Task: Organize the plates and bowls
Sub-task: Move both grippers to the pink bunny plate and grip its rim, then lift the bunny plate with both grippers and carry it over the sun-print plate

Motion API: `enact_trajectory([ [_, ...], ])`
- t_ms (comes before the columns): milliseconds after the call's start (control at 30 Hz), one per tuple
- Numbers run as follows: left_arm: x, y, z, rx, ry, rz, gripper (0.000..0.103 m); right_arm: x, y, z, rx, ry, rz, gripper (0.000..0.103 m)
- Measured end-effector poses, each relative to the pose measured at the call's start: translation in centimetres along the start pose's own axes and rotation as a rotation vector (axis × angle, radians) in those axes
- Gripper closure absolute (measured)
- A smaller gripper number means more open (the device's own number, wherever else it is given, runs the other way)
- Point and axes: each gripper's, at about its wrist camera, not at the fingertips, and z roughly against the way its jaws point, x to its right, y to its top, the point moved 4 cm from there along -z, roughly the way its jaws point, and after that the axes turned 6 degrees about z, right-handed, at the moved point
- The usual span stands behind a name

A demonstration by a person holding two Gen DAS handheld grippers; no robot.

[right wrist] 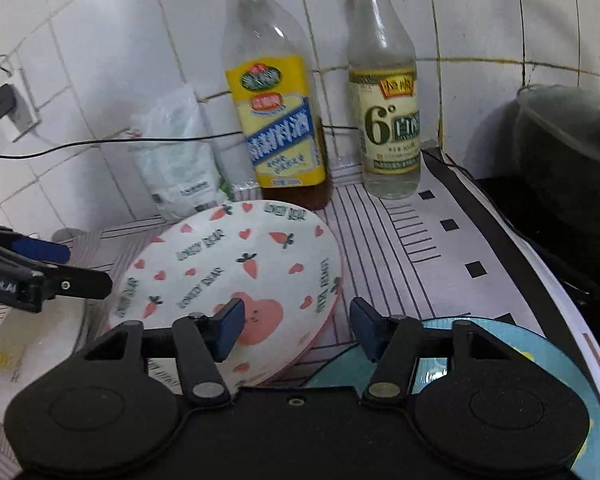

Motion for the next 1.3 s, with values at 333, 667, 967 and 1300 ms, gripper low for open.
enact_trajectory([
  [333, -1.3, 1.8, -4.0, -0.077, -0.032, 0.008, 0.046, 1.9, 0.5, -2.6, -0.030, 0.019, -0.066, 0.069],
  [667, -1.6, 1.8, -5.5, -0.170, -0.094, 0.088, 0.078, 2.1, 0.6, -3.7, -0.082, 0.042, -0.089, 0.084],
  [967, -1.2, 1.4, -5.4, -0.119, -0.075, 0.109, 0.078, 2.3, 0.4, -4.1, -0.065, 0.071, -0.081, 0.083],
  [1300, -1.3, 1.0, -3.5, -0.123, -0.060, 0.125, 0.076, 1.4, 0.9, -2.7, -0.046, 0.090, -0.042, 0.083],
])
